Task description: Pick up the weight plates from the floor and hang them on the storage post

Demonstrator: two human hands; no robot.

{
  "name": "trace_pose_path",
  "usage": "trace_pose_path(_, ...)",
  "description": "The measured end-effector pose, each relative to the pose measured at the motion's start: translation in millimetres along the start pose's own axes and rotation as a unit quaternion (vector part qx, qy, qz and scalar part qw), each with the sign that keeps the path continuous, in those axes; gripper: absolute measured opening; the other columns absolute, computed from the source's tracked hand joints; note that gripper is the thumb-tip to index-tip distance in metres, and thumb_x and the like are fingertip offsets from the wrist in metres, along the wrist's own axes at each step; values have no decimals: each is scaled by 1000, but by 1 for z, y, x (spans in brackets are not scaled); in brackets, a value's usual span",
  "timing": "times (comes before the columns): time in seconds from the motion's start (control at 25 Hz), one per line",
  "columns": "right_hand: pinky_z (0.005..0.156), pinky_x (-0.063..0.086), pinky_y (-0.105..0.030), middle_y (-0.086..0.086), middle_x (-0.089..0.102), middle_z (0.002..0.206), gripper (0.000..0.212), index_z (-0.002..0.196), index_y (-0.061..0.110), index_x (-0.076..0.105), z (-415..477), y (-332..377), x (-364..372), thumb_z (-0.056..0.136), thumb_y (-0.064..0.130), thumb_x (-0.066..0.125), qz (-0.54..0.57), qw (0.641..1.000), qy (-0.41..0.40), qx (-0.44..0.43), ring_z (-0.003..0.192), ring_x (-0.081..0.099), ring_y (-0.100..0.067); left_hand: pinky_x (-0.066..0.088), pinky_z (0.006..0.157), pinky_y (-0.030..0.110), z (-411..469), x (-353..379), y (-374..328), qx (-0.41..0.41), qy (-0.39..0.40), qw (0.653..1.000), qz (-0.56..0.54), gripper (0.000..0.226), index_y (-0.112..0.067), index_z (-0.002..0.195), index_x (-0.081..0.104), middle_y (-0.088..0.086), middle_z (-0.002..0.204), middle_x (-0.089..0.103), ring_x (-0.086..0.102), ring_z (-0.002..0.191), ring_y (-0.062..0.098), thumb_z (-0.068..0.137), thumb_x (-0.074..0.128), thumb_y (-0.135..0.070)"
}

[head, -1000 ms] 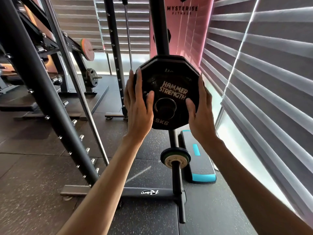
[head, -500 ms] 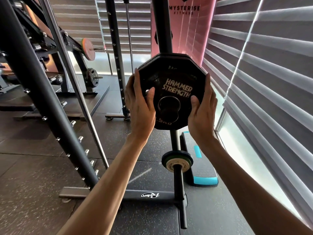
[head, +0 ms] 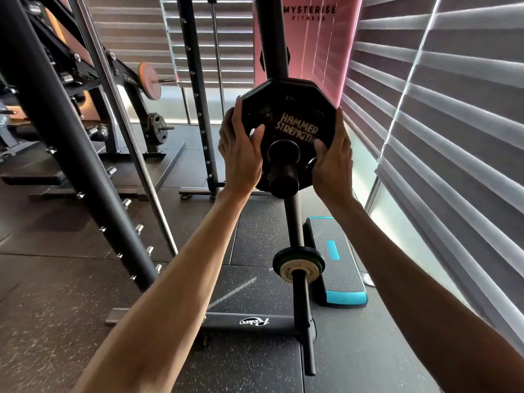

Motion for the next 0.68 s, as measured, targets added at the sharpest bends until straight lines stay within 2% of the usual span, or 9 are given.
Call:
trace_pose_path(0.12, 118, 21, -64, -18, 9, 165, 68, 160, 24, 15, -3, 12, -13, 100, 23, 48, -43, 999, -4, -20, 152, 11, -39, 29, 114, 59, -11, -5, -1, -20, -11, 1000, 0, 61, -18, 157, 22, 13, 158, 28, 26, 147, 27, 103, 42, -40)
trace_pose_path(0.16, 120, 18, -63, -18, 2, 166, 69, 160, 24, 16, -5, 14, -17, 100, 26, 51, -73, 995, -3, -65, 154, 4, -38, 28, 116, 58, -16, -5, 1, -11, -6, 1000, 3, 62, -20, 157, 20, 13, 159, 24, 22, 149, 27, 103, 44, -39)
trace_pose_path(0.2, 122, 16, -60, -16, -1, 167, 71, 160, 25, 16, -7, 14, -19, 100, 37, 52, -101, 989, 12, -109, 154, -1, -37, 26, 117, 57, -21, -5, 4, 11, 4, 1000, 14, 66, -20, 158, 18, 14, 161, 21, 18, 151, 26, 102, 46, -39)
trace_pose_path(0.28, 123, 14, -57, -14, -6, 168, 88, 161, 25, 10, -13, 7, -17, 89, 65, 42, -144, 977, 57, -150, 155, -5, -36, 24, 120, 54, -26, -1, 12, 63, 26, 997, 44, 71, -17, 158, 15, 17, 163, 14, 12, 153, 28, 99, 45, -43)
trace_pose_path(0.32, 123, 16, -58, -14, -8, 168, 95, 161, 24, 6, -13, 1, -13, 86, 68, 43, -159, 973, 71, -150, 155, -6, -36, 23, 120, 54, -25, 1, 15, 76, 30, 995, 51, 72, -15, 158, 14, 19, 163, 13, 11, 153, 30, 98, 40, -45)
trace_pose_path(0.44, 118, 29, -59, -13, -12, 167, 103, 161, 24, 0, -11, -9, -5, 87, 46, 69, -180, 971, 68, -140, 154, -9, -36, 24, 120, 54, -23, 8, 22, 92, 34, 993, 62, 73, -13, 157, 13, 24, 161, 12, 13, 151, 34, 96, 31, -49)
trace_pose_path(0.52, 117, 31, -60, -14, -12, 167, 105, 161, 24, 0, -11, -7, -5, 87, 38, 73, -189, 970, 60, -141, 154, -8, -37, 23, 120, 53, -22, 9, 23, 100, 33, 992, 70, 73, -12, 157, 14, 25, 160, 12, 13, 151, 35, 96, 31, -49)
trace_pose_path(0.6, 117, 28, -61, -15, -12, 167, 106, 161, 24, 0, -12, 1, -8, 86, 42, 72, -191, 970, 75, -134, 154, -8, -39, 25, 120, 53, -23, 4, 20, 86, 38, 993, 76, 73, -14, 157, 15, 23, 161, 13, 14, 151, 33, 97, 33, -50)
trace_pose_path(0.68, 120, 21, -61, -15, -13, 167, 104, 161, 24, -2, -18, 11, -12, 85, 61, 59, -197, 967, 96, -126, 153, -7, -41, 27, 119, 50, -25, -4, 13, 67, 42, 992, 94, 72, -19, 158, 17, 18, 161, 18, 19, 151, 30, 97, 42, -50)
Point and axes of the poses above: each hand's wrist, its own z-axis towards the middle knuckle, its own x-axis out of the palm, y = z × x, the point moved 2 cm from there along z, towards the middle knuckle
